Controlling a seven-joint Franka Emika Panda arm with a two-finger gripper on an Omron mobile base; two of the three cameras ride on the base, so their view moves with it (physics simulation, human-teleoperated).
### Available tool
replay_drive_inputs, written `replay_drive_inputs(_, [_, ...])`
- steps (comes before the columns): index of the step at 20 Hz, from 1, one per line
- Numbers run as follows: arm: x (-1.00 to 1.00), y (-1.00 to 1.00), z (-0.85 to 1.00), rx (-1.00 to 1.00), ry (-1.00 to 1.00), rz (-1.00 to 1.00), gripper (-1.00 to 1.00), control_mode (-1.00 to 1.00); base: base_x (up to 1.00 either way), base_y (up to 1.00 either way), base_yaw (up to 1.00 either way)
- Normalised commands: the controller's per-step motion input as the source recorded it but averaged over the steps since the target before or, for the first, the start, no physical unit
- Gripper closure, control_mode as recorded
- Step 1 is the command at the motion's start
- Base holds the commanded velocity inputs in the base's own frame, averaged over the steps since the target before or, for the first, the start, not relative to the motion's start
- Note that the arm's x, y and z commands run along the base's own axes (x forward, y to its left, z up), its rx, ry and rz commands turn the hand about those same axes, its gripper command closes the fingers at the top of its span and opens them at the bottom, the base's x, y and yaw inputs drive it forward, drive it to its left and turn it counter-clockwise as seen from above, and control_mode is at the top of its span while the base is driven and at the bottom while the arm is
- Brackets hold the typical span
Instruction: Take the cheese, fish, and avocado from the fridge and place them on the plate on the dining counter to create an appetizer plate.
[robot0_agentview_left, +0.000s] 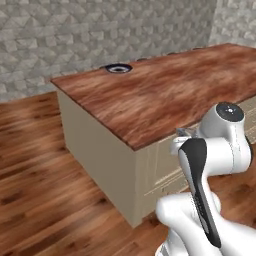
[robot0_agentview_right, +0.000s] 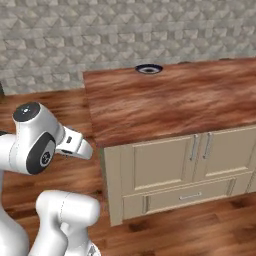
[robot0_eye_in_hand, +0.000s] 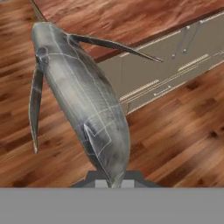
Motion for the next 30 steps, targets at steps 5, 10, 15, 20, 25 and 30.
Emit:
replay_drive_inputs(5, [0.0, 0.0, 0.0, 0.0, 0.0, 0.0, 1.0, 1.0, 0.0, 1.0, 0.36])
replay_drive_inputs(10, [0.0, 0.0, 0.0, 0.0, 0.0, 0.0, 1.0, 1.0, 0.55, 0.95, 0.37])
replay_drive_inputs(15, [0.0, 0.0, 0.0, 0.0, 0.0, 0.0, 1.0, 1.0, 1.0, 0.38, 0.2])
replay_drive_inputs(20, [0.0, 0.0, 0.0, 0.0, 0.0, 0.0, 1.0, 1.0, 1.0, 0.0, -0.11])
replay_drive_inputs(25, [0.0, 0.0, 0.0, 0.0, 0.0, 0.0, 1.0, 1.0, 1.0, 0.24, -0.34])
replay_drive_inputs(30, [0.0, 0.0, 0.0, 0.0, 0.0, 0.0, 1.0, 1.0, 1.0, 0.48, -0.37])
